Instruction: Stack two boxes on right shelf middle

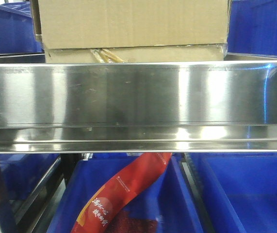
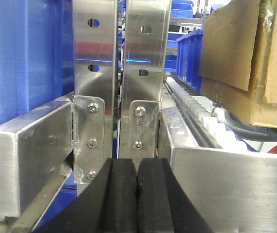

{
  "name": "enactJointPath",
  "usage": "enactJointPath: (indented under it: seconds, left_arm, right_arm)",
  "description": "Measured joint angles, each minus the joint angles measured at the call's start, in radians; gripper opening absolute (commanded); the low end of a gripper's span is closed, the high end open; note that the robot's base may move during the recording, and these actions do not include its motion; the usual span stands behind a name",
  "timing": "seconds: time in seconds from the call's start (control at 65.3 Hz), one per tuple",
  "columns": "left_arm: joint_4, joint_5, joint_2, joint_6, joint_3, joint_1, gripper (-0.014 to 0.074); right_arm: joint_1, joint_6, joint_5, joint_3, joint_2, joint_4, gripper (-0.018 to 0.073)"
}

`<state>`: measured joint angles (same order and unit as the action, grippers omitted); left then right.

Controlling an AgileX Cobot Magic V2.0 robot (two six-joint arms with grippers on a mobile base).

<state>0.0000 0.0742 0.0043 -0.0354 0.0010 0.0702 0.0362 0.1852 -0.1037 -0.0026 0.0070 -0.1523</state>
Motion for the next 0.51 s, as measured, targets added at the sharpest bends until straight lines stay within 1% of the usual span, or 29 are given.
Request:
enactJointPath:
  seconds: [0.505]
  left_arm:
    - [0.000, 0.000, 0.000, 0.000, 0.000, 0.000, -0.0111]
  right_arm:
    - [0.000, -0.003, 0.006, 0.000, 0.000, 0.000, -0.0162]
